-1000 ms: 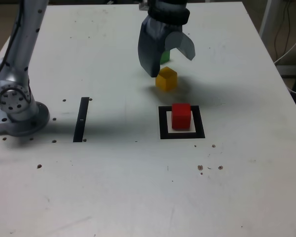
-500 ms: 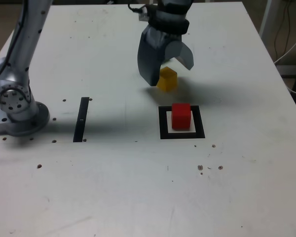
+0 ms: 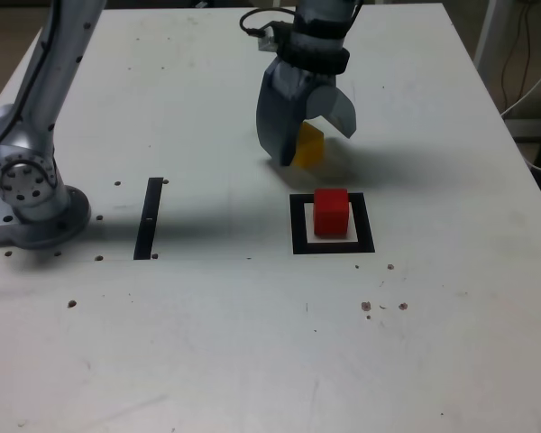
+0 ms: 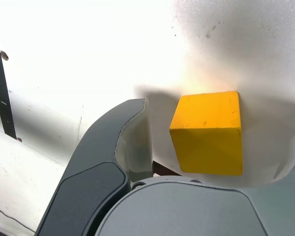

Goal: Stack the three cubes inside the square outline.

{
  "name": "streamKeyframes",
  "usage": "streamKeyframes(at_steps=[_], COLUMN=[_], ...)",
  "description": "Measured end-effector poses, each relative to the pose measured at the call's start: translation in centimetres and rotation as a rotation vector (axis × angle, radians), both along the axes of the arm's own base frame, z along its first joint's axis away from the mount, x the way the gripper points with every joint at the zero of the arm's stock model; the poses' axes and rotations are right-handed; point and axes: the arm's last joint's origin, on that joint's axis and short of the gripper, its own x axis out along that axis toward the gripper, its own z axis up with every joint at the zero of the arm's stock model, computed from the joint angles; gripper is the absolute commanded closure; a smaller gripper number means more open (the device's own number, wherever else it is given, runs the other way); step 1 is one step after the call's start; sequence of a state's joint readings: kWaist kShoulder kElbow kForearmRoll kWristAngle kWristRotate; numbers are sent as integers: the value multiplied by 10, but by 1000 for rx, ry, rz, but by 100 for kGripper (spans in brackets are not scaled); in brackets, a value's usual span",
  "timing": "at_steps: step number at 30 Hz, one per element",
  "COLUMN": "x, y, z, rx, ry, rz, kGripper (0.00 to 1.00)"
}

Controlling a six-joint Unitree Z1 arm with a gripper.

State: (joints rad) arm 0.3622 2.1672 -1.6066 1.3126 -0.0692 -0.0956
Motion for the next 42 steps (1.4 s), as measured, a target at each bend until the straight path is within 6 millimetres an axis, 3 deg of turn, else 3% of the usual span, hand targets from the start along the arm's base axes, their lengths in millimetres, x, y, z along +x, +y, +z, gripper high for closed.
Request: streamKeyframes(at_steps=[8,21,42], x=[-1,3,4], y=[6,11,11], z=[-2,-3,-3], rx=[-3,22,26], ry=[5,-16,-21], rz=[16,14,8], kGripper=[20,66,70])
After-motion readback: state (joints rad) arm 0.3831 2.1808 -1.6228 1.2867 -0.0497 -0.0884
